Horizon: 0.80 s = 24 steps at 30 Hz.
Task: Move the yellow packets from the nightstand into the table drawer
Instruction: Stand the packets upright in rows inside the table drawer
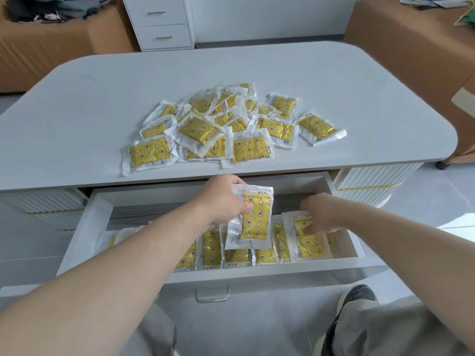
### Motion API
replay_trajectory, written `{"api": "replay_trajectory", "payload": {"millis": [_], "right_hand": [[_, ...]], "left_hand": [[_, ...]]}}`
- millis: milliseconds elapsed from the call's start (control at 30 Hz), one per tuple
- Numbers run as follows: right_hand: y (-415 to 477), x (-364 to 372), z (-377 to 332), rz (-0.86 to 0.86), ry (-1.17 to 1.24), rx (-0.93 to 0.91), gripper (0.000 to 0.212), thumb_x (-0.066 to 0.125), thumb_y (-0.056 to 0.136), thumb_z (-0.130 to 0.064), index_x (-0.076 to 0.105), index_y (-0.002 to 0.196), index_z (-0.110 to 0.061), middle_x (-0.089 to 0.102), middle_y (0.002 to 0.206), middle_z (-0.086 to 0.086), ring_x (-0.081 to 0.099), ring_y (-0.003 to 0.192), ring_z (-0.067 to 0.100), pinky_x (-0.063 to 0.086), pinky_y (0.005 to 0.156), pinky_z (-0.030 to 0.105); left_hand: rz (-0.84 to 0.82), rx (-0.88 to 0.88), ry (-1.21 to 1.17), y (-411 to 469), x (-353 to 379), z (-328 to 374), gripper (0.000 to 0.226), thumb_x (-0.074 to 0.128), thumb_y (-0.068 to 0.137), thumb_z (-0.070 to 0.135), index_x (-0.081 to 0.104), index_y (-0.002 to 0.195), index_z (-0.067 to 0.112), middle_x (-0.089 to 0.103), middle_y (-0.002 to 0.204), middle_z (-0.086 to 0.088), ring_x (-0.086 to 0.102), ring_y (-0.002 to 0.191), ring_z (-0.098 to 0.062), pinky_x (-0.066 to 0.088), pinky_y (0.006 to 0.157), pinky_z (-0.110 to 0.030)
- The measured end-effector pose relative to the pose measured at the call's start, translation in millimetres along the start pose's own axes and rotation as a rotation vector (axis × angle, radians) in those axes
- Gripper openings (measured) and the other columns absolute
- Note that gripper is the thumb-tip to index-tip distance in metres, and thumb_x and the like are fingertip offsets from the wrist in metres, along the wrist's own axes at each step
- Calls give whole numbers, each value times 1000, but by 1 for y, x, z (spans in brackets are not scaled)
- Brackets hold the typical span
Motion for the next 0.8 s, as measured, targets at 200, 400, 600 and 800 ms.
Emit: {"api": "replay_trajectory", "payload": {"millis": [200, 400, 600, 800], "right_hand": [[0, -5, -4, 51, -118, 26, 71, 75, 81, -55, 48, 137, -22, 45, 135, 12, 50, 117, 28, 51, 94, 39], [-10, -34, -26, 134, -47, -75, 62, 66, 81, -19, 47, 139, -31, 47, 134, 5, 44, 125, 28, 40, 105, 42], [-11, -37, -51, -54, 849, -223, 72, 85, 76, -9, 51, 137, -25, 72, 107, 8, 71, 93, 26, 60, 90, 42], [-1, -26, -40, -21, 776, -135, 42, 85, 80, -19, 66, 117, -13, 75, 92, 4, 70, 67, 18, 58, 65, 30]], "left_hand": [[-4, -76, -21, 14, 7, -15, 42, 87, 75, 13, 67, 110, 21, 71, 111, -6, 69, 100, -23, 56, 94, -44], [-22, -147, -81, 20, 25, -24, 48, 90, 70, 11, 67, 112, 18, 71, 110, -10, 70, 98, -26, 59, 88, -43], [-60, -159, -193, 18, 33, -17, 34, 83, 76, -2, 67, 103, 11, 74, 101, -11, 71, 89, -26, 61, 78, -39], [-33, -26, 94, 16, 20, -2, 25, 73, 86, 5, 61, 105, 18, 75, 94, -5, 73, 85, -23, 61, 79, -41]]}}
Point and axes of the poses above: each hand's wrist, its own y-axis towards the middle knuckle, its own x-axis out of the palm, z = x × y, the point moved 9 cm from there along y, towards the middle knuckle
